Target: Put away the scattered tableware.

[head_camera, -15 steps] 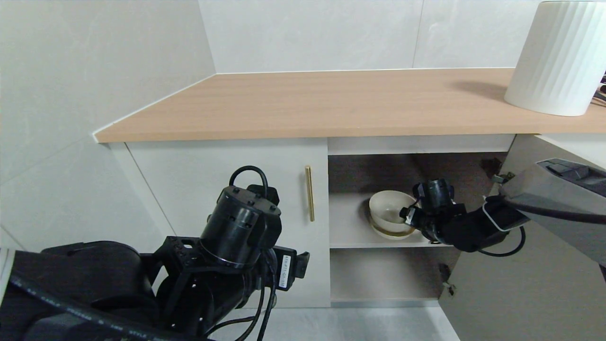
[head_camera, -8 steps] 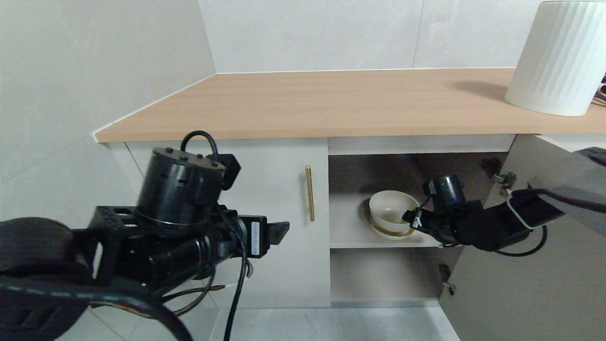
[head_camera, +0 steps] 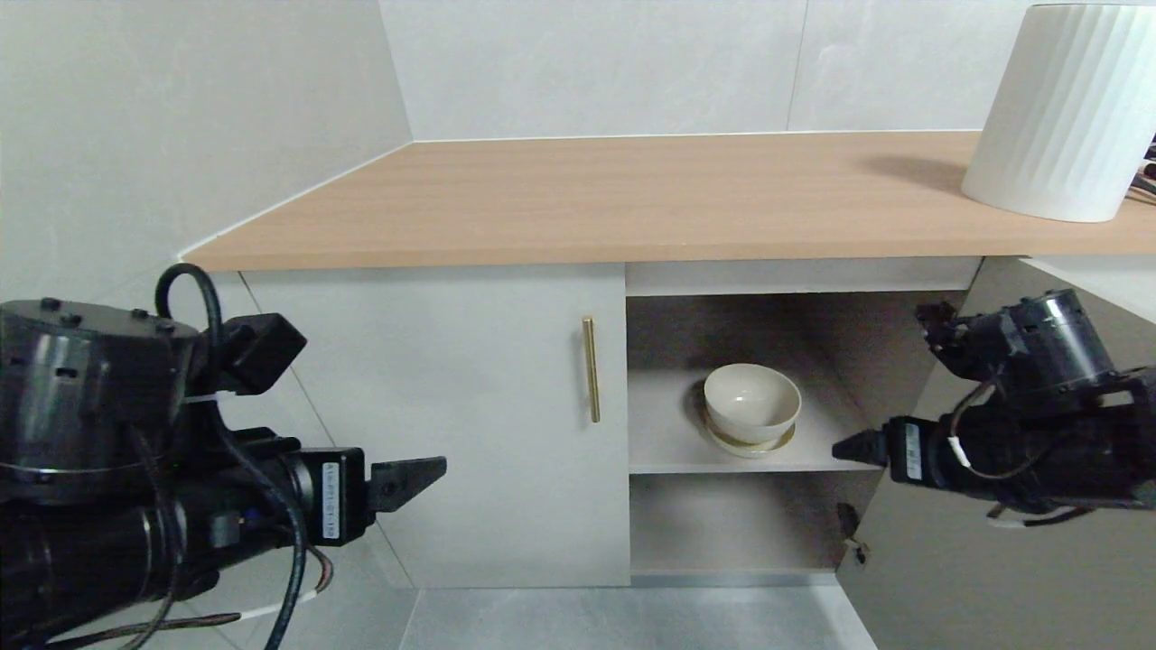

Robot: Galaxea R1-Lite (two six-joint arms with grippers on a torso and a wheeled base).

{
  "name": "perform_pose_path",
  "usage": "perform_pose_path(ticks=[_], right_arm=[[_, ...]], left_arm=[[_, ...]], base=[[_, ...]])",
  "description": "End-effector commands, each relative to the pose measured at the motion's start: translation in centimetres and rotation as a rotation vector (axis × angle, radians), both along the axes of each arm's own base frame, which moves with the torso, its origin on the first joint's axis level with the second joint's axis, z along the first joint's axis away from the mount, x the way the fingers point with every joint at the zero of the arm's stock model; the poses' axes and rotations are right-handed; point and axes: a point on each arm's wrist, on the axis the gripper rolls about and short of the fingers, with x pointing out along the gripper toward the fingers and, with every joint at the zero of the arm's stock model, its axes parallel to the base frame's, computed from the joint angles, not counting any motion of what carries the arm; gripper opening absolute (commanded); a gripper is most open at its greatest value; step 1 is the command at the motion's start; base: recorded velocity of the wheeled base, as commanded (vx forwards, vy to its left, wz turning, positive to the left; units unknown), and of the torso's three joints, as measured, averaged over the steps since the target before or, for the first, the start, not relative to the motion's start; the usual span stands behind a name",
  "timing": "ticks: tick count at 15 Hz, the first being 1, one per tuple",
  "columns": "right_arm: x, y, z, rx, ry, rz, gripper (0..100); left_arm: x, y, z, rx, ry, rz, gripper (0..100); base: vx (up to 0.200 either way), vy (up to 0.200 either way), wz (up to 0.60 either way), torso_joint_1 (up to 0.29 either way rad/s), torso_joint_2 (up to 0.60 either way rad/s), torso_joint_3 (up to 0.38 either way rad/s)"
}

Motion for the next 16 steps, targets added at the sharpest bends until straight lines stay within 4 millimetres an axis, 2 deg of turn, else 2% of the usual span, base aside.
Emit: perform_pose_path(ticks=[1, 11, 16], right_arm=[[-3.8, -0.8, 2.4, 0.007, -0.048, 0.048, 100], [-4.8, 0.4, 1.8, -0.024, 0.018, 0.115, 100], [-5.0, 0.5, 1.6, -0.033, 0.029, 0.123, 100]], left_arm=[[-1.7, 1.3, 1.0, -0.029, -0.044, 0.013, 100], [-1.7, 1.3, 1.2, -0.039, -0.068, 0.014, 100], [-1.7, 1.2, 1.0, -0.037, -0.06, 0.01, 100]], base=[[0.0, 0.0, 0.0, 0.0, 0.0, 0.0], [0.0, 0.0, 0.0, 0.0, 0.0, 0.0], [-0.2, 0.0, 0.0, 0.003, 0.0, 0.0]])
